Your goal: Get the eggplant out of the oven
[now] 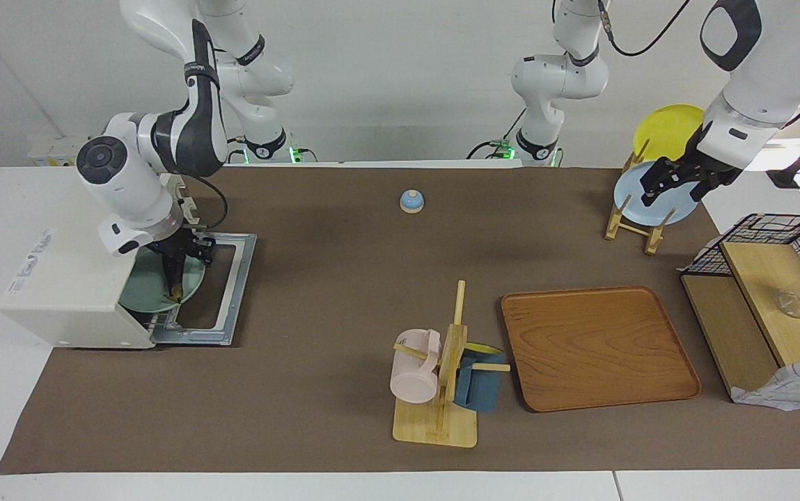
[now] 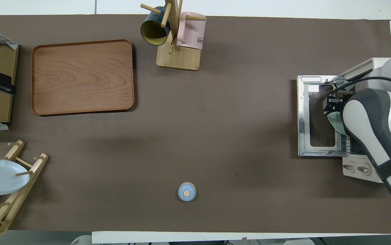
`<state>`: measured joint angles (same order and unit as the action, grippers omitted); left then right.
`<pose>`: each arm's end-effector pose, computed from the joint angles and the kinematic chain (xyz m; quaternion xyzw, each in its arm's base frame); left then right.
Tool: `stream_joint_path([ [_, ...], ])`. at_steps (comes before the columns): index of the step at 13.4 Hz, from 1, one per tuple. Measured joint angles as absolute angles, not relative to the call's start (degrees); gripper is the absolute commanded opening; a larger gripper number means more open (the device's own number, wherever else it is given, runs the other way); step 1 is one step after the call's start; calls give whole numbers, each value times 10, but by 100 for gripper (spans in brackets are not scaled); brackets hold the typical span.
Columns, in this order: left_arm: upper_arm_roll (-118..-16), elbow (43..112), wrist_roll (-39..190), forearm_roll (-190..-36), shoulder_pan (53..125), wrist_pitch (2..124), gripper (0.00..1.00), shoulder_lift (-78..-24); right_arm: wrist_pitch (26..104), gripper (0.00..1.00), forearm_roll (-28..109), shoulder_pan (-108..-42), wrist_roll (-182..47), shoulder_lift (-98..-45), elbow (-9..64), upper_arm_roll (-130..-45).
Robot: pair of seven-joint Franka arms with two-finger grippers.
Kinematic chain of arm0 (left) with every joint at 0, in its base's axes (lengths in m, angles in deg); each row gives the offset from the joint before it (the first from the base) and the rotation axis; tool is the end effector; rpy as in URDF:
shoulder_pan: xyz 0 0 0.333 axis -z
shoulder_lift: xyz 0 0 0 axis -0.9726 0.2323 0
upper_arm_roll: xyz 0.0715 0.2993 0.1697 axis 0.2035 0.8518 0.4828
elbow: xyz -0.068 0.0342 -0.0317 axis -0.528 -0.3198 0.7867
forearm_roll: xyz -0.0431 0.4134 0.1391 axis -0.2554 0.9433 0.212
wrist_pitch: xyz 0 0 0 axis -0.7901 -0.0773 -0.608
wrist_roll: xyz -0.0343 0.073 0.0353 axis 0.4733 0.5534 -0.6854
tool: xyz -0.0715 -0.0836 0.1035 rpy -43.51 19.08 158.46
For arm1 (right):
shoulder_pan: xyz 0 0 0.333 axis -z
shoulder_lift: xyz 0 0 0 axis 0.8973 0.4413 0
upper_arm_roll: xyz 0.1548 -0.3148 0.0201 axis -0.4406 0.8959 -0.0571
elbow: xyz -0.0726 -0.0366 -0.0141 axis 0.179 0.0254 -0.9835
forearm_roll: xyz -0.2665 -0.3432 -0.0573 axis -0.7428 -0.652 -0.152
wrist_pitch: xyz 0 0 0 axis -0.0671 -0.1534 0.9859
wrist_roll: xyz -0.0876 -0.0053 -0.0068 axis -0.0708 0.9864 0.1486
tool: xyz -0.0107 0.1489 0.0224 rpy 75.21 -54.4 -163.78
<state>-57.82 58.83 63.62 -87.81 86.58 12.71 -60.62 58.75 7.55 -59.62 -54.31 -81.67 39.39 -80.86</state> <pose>0.5961 -0.0406 0.6057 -0.9997 0.0029 0.0244 0.0030 0.5886 -0.0397 0.3685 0.9943 -0.0691 -0.0794 0.0182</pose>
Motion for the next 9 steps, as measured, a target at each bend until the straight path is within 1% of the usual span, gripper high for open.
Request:
stream_joint_path([
  [3,-578,588,636,-878,866,127,100,-606,596,54,75,-600,-544,-817,399,-812],
  [5,-578,588,636,-878,866,127,100,-606,629,52,75,-599,-568,-815,416,-812],
  [6,-578,588,636,-878,866,127,100,-606,642,49,75,-599,-580,-814,428,-812],
  [7,-578,588,636,-878,866,127,100,-606,651,46,75,-598,-588,-813,437,-811],
  [9,-578,588,636,-878,866,127,100,-606,660,29,63,-599,-597,-809,445,-811],
])
